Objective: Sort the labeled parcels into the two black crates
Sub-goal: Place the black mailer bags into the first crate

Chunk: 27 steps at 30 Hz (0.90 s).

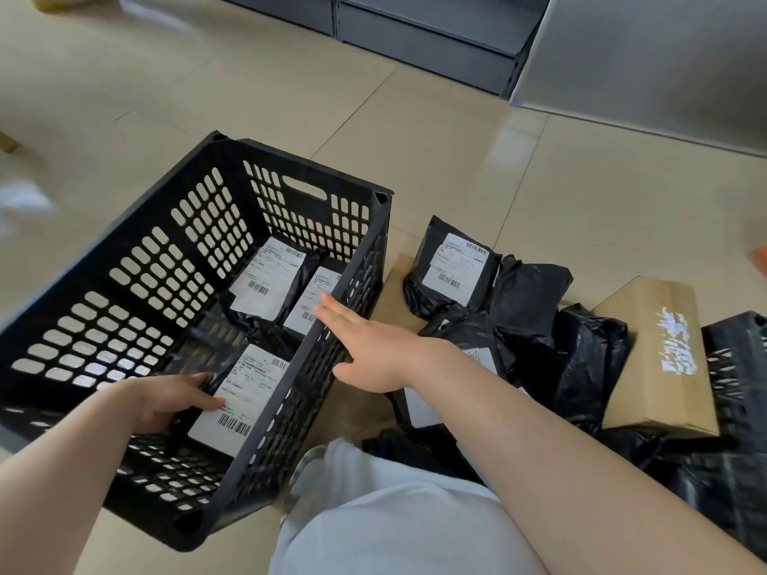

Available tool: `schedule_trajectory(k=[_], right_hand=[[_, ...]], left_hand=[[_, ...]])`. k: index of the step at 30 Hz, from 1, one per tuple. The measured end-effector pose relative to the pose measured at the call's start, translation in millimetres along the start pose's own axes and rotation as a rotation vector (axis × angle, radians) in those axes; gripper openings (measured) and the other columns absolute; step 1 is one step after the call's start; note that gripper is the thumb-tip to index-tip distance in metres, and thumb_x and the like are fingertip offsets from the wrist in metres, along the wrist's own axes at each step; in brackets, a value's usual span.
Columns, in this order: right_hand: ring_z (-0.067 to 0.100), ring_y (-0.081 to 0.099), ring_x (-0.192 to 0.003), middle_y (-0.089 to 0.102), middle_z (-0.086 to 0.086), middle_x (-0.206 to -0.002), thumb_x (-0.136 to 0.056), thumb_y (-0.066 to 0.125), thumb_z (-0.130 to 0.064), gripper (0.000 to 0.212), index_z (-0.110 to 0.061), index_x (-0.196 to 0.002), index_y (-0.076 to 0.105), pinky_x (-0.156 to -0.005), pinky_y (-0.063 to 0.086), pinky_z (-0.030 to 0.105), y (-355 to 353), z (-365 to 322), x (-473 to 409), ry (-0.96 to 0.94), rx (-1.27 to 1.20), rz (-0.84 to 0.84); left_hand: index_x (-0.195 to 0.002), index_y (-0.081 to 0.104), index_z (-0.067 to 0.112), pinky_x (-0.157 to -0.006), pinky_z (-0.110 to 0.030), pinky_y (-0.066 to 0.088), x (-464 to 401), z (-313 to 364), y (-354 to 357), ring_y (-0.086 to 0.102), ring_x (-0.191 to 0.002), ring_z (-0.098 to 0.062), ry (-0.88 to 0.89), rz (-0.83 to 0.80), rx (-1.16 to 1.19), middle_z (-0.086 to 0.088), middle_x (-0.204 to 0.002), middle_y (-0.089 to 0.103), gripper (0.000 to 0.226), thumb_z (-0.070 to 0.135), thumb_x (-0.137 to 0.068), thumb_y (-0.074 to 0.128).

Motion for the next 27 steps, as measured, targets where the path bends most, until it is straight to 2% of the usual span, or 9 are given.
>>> schedule_trajectory(k=[5,10,11,13,15,18,20,23,27], right_hand=[[0.024,0.052,-0.125,-0.028,-0.023,-0.159,-0.099,0.047,-0.022,0.084,-0.031,-0.158,-0.012,-0.088,0.053,0.043,2,-1,-1,-0.005,-0.004,0.015],[0.022,0.047,-0.131,-0.028,-0.024,-0.159,-0.099,0.047,-0.021,0.085,-0.032,-0.157,-0.013,-0.085,0.050,0.035,2,0,-2,-0.015,-0.016,0.030],[0.021,0.046,-0.132,-0.028,-0.024,-0.158,-0.099,0.047,-0.021,0.085,-0.033,-0.157,-0.013,-0.081,0.048,0.032,3,0,-2,-0.018,-0.017,0.033],[0.022,0.044,-0.133,-0.028,-0.025,-0.158,-0.099,0.047,-0.021,0.085,-0.034,-0.157,-0.013,-0.078,0.042,0.029,4,1,-4,-0.020,-0.021,0.037],[0.023,0.044,-0.133,-0.028,-0.024,-0.158,-0.099,0.047,-0.021,0.085,-0.034,-0.157,-0.013,-0.078,0.042,0.029,4,1,-4,-0.023,-0.025,0.041],[0.024,0.047,-0.130,-0.030,-0.023,-0.158,-0.099,0.048,-0.023,0.086,-0.034,-0.157,-0.015,-0.079,0.049,0.033,4,0,-3,-0.016,-0.017,0.040],[0.022,0.053,-0.118,-0.032,-0.021,-0.158,-0.099,0.049,-0.024,0.088,-0.031,-0.156,-0.018,-0.069,0.047,0.030,6,-2,-3,-0.006,0.002,0.032],[0.022,0.055,-0.105,-0.036,-0.017,-0.157,-0.098,0.050,-0.023,0.092,-0.028,-0.156,-0.021,-0.064,0.048,0.031,7,-4,-6,0.017,0.054,0.030],[0.023,0.051,-0.110,-0.038,-0.014,-0.157,-0.097,0.051,-0.023,0.093,-0.025,-0.156,-0.022,-0.067,0.045,0.033,8,-5,-8,0.035,0.090,0.037]], left_hand=[[-0.154,0.025,0.021,-0.088,-0.048,0.051,-21,-13,1,0.064,-0.106,-0.035,-0.036,-0.005,-0.029,-0.015,-0.111,0.070,0.083,-0.002,-0.087,0.068],[-0.143,0.043,0.013,-0.097,-0.045,0.041,-36,-12,6,0.056,-0.105,-0.030,-0.017,0.121,-0.275,-0.009,-0.112,0.064,0.056,0.004,-0.092,0.064],[-0.141,0.046,0.011,-0.097,-0.046,0.044,-40,-9,8,0.059,-0.102,-0.031,-0.001,0.135,-0.272,-0.011,-0.110,0.066,0.052,0.003,-0.092,0.062],[-0.138,0.048,0.007,-0.080,-0.040,0.052,-42,-1,12,0.064,-0.089,-0.026,0.042,0.176,-0.232,-0.011,-0.105,0.067,0.046,0.005,-0.094,0.062],[-0.145,0.039,0.014,-0.074,-0.037,0.052,-42,12,17,0.064,-0.091,-0.025,0.116,0.233,-0.194,-0.012,-0.117,0.064,0.059,0.018,-0.093,0.066],[-0.153,0.024,0.021,-0.086,-0.038,0.046,-40,30,14,0.056,-0.115,-0.030,0.260,0.423,-0.236,-0.012,-0.146,0.048,0.079,0.030,-0.089,0.070],[-0.156,0.015,0.027,-0.098,-0.043,0.045,-41,35,18,0.047,-0.131,-0.034,0.331,0.479,-0.268,-0.010,-0.156,0.035,0.092,0.031,-0.086,0.074],[-0.158,0.002,0.029,-0.108,-0.051,0.039,-45,38,35,0.038,-0.138,-0.037,0.351,0.453,-0.407,-0.015,-0.160,0.021,0.102,0.023,-0.084,0.073],[-0.159,-0.002,0.020,-0.105,-0.046,0.039,-58,34,51,0.040,-0.137,-0.037,0.311,0.369,-0.595,-0.016,-0.161,0.018,0.092,0.024,-0.092,0.061]])
Point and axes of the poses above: each hand's wrist, its own x-axis away from the middle knuckle, its own y-axis out of the palm, z = x × y, the point moved 8 cm from there along -x, towards the middle knuckle
